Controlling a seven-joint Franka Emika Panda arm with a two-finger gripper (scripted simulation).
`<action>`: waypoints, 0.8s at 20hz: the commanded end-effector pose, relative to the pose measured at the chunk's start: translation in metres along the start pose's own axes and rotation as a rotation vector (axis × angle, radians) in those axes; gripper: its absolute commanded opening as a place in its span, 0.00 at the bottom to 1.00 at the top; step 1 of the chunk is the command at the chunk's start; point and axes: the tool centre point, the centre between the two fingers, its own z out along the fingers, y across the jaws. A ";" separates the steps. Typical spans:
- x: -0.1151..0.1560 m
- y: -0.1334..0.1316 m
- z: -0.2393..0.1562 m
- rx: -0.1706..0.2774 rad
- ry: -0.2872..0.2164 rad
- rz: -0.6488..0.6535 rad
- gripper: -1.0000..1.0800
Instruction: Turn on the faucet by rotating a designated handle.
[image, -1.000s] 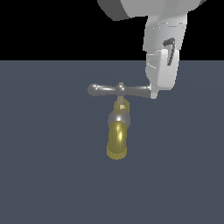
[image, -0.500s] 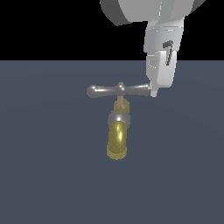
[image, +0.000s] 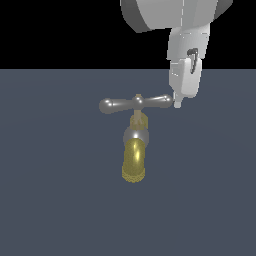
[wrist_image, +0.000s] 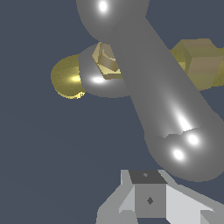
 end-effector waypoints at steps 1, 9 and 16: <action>0.001 0.000 0.000 0.000 0.000 -0.002 0.00; 0.019 0.025 -0.001 -0.002 0.000 -0.005 0.00; 0.035 0.046 -0.001 -0.004 0.000 -0.007 0.00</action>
